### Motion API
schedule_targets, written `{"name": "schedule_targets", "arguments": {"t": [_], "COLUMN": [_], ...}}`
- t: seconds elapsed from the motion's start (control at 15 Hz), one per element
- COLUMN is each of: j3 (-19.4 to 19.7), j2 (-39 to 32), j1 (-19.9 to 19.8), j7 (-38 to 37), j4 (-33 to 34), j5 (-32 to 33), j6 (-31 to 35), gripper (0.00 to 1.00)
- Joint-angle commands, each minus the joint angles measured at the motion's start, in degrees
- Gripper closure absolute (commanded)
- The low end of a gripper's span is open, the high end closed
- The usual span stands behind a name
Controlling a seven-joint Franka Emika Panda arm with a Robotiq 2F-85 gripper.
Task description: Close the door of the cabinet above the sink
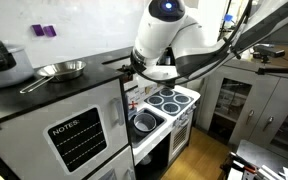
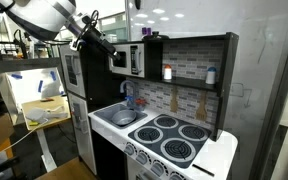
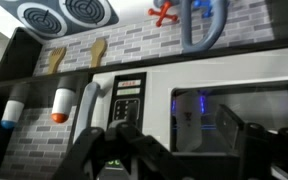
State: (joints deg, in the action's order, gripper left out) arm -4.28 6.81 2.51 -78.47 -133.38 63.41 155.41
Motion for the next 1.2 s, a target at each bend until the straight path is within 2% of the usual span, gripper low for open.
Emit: {"name": "schedule_targets", "arguments": {"t": [0.0,0.2,0.33,0.67,0.87,1.13], "j3": [0.6,-1.1,-2.2,-4.3,-3.5,-0.3], "j2": [3.9,7.0,9.2,14.0,16.3,19.6], "j1": [2.8,3.7,3.3,0.8,0.2,0.6], "j7": [11.3,19.3,23.2,28.2,31.8,41.6], "j4": [-5.2,-8.1,-9.5,-11.5,-12.8,-14.6], "j5": [-14.4,-25.8,-31.1,-36.7,-41.1,-52.0], "j6": [1.1,-1.3,-3.5,-8.9,-11.7,-16.4], "gripper": [0.0,0.0,0.0,0.0,0.0,0.0]}}
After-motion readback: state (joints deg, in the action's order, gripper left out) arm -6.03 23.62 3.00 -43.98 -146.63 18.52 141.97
